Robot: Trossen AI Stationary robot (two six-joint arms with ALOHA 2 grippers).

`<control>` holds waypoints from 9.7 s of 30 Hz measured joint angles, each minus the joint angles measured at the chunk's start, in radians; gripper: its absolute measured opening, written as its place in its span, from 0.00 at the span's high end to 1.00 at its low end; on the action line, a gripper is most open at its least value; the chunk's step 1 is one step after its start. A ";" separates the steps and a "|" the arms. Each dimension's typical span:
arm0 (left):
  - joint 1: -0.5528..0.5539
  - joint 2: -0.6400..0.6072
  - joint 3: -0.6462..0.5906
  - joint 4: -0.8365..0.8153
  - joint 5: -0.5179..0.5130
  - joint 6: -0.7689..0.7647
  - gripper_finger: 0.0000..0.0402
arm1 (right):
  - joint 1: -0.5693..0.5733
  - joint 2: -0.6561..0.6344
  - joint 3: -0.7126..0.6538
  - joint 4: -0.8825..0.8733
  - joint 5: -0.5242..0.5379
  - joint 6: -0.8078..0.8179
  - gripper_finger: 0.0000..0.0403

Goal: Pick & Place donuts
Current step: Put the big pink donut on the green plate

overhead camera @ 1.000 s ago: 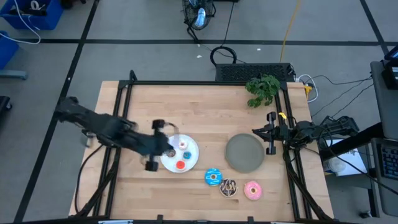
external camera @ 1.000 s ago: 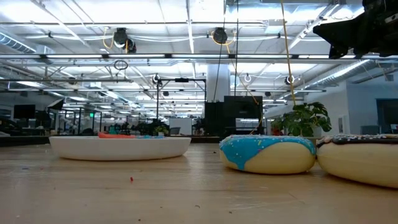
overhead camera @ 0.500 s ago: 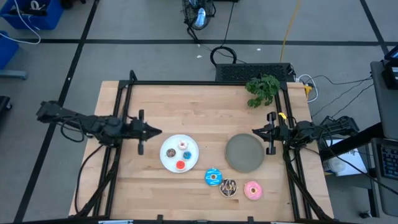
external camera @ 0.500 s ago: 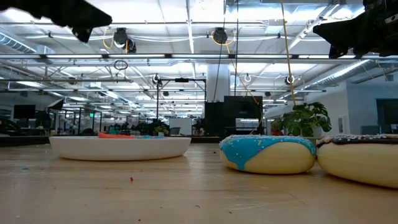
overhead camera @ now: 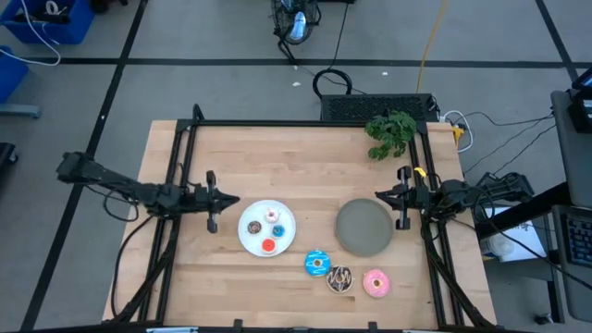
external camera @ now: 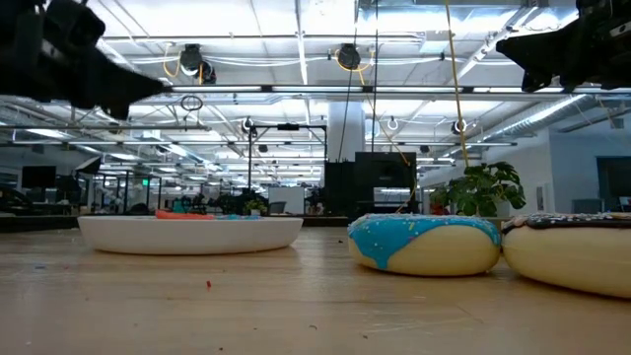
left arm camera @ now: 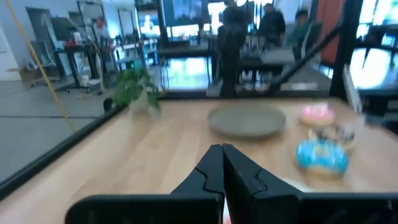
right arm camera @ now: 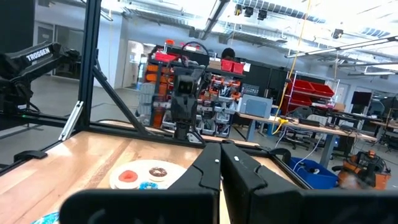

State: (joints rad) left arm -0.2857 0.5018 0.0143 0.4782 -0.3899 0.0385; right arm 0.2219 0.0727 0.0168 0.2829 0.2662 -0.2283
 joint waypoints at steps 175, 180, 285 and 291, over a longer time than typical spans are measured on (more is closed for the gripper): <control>0.052 0.002 -0.003 0.070 -0.021 0.351 0.90 | 0.582 1.544 0.861 -0.864 -0.219 1.336 0.51; 0.052 0.002 -0.003 0.070 -0.021 0.345 0.90 | 0.582 1.544 0.860 -0.860 -0.219 1.345 0.70; 0.052 0.002 -0.003 0.042 -0.023 0.342 0.90 | -0.131 1.331 0.781 -0.964 -0.136 0.864 0.94; 0.052 0.002 -0.003 0.042 -0.023 0.348 0.90 | -0.143 1.331 0.781 -0.962 -0.139 0.866 0.94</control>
State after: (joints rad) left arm -0.2340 0.5036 0.0109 0.5198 -0.4126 0.3868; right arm 0.0784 1.4040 0.7979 -0.6794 0.1272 0.6377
